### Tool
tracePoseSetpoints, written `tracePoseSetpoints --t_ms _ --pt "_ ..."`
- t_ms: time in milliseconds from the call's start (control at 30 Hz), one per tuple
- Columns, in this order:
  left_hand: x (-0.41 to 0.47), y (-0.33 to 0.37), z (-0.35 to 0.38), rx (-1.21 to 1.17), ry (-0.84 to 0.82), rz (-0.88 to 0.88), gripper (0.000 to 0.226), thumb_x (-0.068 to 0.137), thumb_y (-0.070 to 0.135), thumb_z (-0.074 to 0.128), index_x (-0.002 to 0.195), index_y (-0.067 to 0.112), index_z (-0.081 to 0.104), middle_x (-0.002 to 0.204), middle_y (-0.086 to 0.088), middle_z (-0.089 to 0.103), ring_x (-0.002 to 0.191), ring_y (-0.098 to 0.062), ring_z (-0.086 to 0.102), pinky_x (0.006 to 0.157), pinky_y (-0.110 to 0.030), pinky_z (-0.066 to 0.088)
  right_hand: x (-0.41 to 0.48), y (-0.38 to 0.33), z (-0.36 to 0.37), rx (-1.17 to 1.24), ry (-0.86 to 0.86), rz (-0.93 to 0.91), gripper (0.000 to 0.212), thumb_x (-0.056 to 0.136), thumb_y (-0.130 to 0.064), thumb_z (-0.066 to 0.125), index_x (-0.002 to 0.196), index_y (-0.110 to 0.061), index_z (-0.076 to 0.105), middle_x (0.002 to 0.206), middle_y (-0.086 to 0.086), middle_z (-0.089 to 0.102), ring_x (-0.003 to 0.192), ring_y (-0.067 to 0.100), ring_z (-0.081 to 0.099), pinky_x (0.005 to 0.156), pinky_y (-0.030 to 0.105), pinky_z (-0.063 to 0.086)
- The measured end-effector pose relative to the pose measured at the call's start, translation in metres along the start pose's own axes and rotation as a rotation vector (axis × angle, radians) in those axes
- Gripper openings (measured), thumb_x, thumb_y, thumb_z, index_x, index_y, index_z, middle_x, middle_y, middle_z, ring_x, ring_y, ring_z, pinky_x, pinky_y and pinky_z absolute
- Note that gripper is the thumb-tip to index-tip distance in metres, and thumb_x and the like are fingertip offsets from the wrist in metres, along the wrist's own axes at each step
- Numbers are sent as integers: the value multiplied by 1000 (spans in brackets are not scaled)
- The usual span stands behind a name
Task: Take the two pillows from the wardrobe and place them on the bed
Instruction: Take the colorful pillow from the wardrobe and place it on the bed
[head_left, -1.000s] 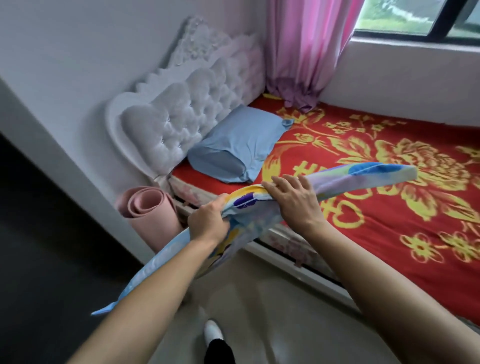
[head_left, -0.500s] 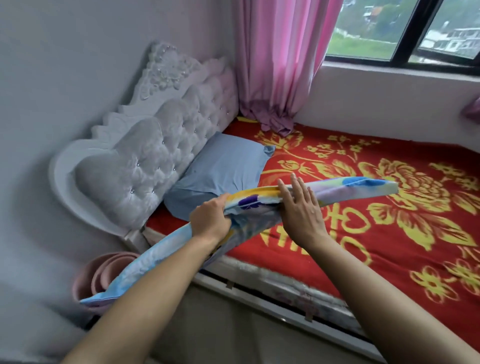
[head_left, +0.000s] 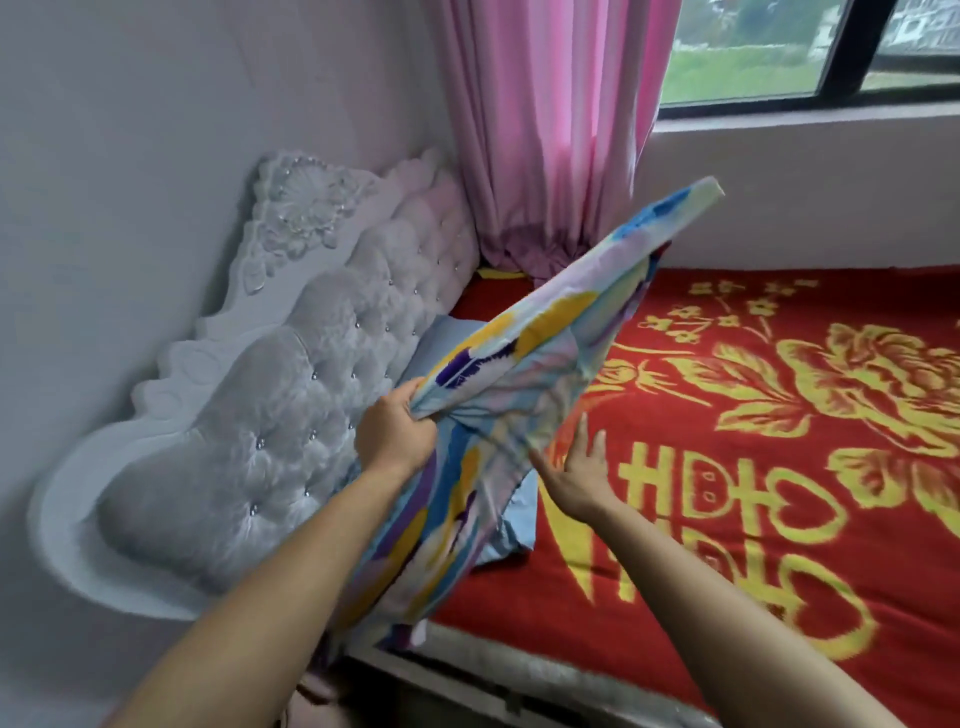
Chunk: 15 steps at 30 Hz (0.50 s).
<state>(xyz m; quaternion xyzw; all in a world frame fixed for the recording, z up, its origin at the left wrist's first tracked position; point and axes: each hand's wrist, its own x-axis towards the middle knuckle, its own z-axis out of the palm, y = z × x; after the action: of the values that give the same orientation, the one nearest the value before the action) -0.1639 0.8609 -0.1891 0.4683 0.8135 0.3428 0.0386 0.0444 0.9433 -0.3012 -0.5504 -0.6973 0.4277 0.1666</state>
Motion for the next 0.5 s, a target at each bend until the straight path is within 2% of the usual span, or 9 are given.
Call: tracePoseSetpoints --t_ms 100,167,267,367,500 --pt "40 -1 1 -154 10 -53 23 74 39 74 95 45 67 61 13 64 60 -8 62 48 -19 38 45 -25 17 136 -91 -10 93 93 -66 42 157 -20 -8 166 10 -3 153 29 -5 121 40 7" --pt "61 -4 2 -280 -21 -84 22 70 42 74 91 46 69 66 16 69 61 -4 64 54 -25 49 62 -39 32 179 -99 11 91 91 -70 36 157 -25 -6 167 8 -1 153 26 -5 123 41 5" --pt "93 -14 6 -499 -63 -130 30 70 30 78 99 32 74 87 6 77 83 -21 73 78 -41 58 82 -59 56 206 -53 12 86 91 -72 32 156 -32 -6 167 9 0 153 22 -8 124 43 3" --pt "126 -30 15 -674 -131 -141 30 76 12 79 103 23 75 94 4 78 90 -18 74 81 -34 57 105 -74 71 264 36 39 84 86 -78 26 154 -42 -9 166 4 -8 152 17 -14 121 45 0" --pt "169 -41 36 -799 -259 -108 27 80 6 76 101 23 76 96 4 78 93 -16 73 83 -28 58 142 -79 81 267 118 70 84 85 -78 23 155 -40 -6 166 -5 -6 151 13 -14 124 41 -2"
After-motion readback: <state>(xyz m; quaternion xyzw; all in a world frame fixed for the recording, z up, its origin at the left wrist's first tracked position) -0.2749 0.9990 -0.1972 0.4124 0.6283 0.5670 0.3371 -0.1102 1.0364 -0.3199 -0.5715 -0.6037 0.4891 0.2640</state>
